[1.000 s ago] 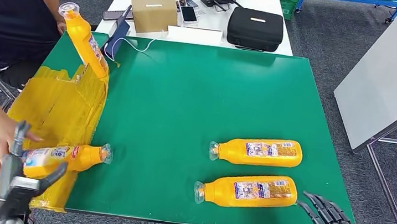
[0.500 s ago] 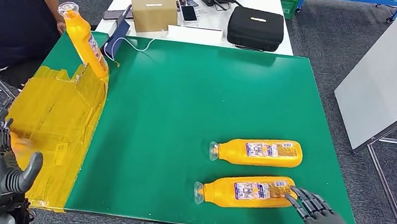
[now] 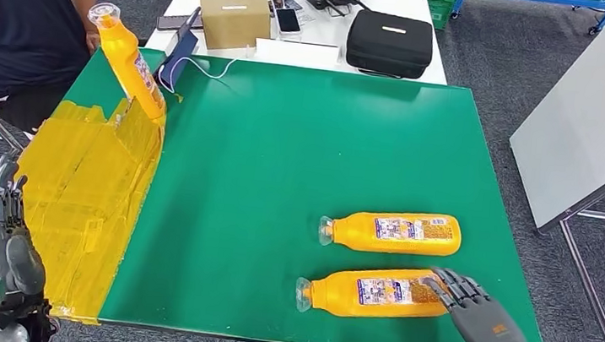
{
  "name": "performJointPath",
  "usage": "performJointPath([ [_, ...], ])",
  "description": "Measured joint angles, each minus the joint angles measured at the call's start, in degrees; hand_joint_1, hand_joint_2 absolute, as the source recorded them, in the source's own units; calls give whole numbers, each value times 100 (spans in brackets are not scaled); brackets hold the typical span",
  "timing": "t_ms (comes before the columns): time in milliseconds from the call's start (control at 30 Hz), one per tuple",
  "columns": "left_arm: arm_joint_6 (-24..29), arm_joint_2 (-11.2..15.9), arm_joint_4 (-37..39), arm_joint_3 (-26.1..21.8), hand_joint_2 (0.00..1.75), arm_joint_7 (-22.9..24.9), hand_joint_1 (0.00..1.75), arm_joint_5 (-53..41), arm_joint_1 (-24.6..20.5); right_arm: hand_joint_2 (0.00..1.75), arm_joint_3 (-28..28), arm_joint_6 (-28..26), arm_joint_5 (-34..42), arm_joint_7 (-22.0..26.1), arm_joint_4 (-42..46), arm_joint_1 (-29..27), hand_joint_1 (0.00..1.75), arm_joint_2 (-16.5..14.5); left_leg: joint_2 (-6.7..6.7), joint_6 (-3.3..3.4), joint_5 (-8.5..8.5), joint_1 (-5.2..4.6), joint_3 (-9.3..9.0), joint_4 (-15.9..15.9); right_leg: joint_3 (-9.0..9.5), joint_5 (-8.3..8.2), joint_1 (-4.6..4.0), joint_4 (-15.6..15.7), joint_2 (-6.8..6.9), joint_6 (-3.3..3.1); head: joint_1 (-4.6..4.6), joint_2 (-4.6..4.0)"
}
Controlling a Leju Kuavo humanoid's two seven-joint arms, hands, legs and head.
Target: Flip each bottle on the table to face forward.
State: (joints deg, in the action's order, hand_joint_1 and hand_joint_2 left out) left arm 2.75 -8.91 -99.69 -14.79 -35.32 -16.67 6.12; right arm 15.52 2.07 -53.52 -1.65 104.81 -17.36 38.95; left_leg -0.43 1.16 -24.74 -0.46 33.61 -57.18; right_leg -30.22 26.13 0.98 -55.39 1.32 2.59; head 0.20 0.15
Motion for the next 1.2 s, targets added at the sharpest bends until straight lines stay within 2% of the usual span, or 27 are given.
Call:
performJointPath([
  [300, -37, -3, 0, 137, 0, 26, 0, 21, -78, 175, 353, 379, -498, 335, -848, 868, 0, -515, -1, -1, 2, 1, 0, 0, 1, 0, 0, -1, 1, 0, -1, 0],
  [333, -37, -2, 0, 156, 0, 28, 0, 25, -94, 175, 422, 413, -544, 372, -954, 950, 6, -557, -2, -1, 2, 1, 0, 0, 2, 0, 0, -1, 1, 0, 0, 0],
  [367, -37, -2, 1, 177, 0, 29, 0, 27, -110, 175, 493, 437, -586, 401, -1057, 1029, 20, -599, -2, -1, 2, 1, 0, 0, 2, 0, 0, -1, 1, 0, 0, 0],
  [433, -37, -1, 7, 221, 0, 32, 0, 28, -140, 175, 644, 487, -650, 448, -1271, 1209, 107, -681, 0, -1, 2, 1, 0, 0, 1, 0, 0, -1, 0, 0, 0, 0],
  [467, -37, -1, 15, 242, 0, 35, 0, 31, -160, 175, 723, 518, -670, 464, -1381, 1306, 145, -716, 1, -1, 2, 0, 0, 0, 1, 0, 0, -1, 0, 0, 0, 0],
  [500, -36, -1, 27, 262, 0, 39, 0, 34, -181, 175, 805, 560, -675, 484, -1485, 1398, 175, -744, 0, -1, 2, 0, 0, 0, 1, 0, 0, -1, 0, 0, 1, 0],
  [633, -27, 3, 88, 329, 0, 53, 0, 46, -245, 175, 1096, 723, -547, 558, -1783, 1700, 174, -784, -1, -1, 2, 1, -3, -1, 2, 0, 0, -1, 1, 0, 1, 0],
  [900, -5, 9, 277, 429, 0, 78, 0, 141, -378, 175, 1527, 873, -228, 576, -2108, 2069, 175, -630, 7, 0, 1, 1, -28, -1, 0, 0, -1, 0, -3, 0, 1, 0],
  [1000, -109, 13, 344, 463, 0, 158, 0, 317, -409, 175, 1585, 813, 101, 594, -2172, 2104, 175, -638, 5, 0, -1, 2, -38, 0, 0, 1, -1, 0, -2, -1, 2, 0],
  [1067, -298, 15, 375, 475, 0, 264, 0, 582, -401, 175, 1574, 653, 390, 637, -2184, 2074, 175, -752, 8, 0, 0, 4, -37, 1, 22, 0, -4, 0, -4, -2, 3, 0],
  [1200, -1070, 2, 384, 434, 175, 732, 0, 1737, -260, 175, 1477, 212, 1081, 767, -2100, 1905, 175, -1354, 28, -1, 0, 12, -33, 1, 29, -12, -17, -2, -21, -17, 3, 0],
])
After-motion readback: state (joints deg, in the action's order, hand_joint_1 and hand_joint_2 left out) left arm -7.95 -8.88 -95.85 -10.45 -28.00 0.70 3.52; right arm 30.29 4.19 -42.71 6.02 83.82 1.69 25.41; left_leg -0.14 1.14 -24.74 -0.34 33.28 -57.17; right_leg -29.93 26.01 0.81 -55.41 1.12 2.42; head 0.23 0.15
